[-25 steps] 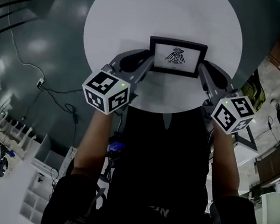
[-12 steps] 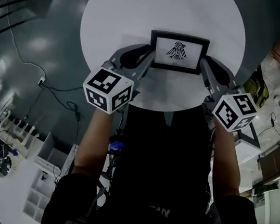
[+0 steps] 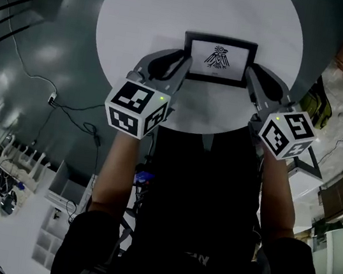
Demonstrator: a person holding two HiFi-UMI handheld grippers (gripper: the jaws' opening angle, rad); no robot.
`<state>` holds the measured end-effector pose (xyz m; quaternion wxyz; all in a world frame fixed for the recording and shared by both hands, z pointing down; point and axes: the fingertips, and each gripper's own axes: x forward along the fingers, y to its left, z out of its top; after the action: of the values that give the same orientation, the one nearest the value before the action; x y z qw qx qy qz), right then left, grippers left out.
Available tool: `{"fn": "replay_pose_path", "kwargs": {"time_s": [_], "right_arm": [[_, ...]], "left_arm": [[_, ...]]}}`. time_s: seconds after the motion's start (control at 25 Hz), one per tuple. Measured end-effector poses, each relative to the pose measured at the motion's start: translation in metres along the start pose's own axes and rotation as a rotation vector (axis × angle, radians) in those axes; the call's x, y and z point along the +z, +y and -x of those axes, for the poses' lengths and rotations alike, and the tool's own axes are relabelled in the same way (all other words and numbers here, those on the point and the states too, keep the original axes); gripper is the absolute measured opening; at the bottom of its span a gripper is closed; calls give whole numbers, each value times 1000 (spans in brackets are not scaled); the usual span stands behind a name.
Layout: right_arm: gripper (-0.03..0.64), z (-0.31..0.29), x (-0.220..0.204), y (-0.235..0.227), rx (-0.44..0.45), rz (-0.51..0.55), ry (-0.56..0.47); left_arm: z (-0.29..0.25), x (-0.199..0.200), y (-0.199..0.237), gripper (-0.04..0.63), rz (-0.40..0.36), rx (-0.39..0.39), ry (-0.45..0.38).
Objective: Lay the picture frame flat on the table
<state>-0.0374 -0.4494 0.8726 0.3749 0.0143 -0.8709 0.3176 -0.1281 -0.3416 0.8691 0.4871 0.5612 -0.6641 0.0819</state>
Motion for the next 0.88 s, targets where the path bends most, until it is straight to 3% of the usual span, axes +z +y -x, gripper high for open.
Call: {"fn": "replay_pose_path", "kwargs": {"time_s": [0.56, 0.88], "right_arm": [[37, -1, 0, 4, -115, 153, 36], [40, 9, 15, 12, -165, 207, 19]], "left_arm": [[0, -4, -3, 66, -121, 58, 51], [16, 8, 0, 97, -165, 113, -2]]}}
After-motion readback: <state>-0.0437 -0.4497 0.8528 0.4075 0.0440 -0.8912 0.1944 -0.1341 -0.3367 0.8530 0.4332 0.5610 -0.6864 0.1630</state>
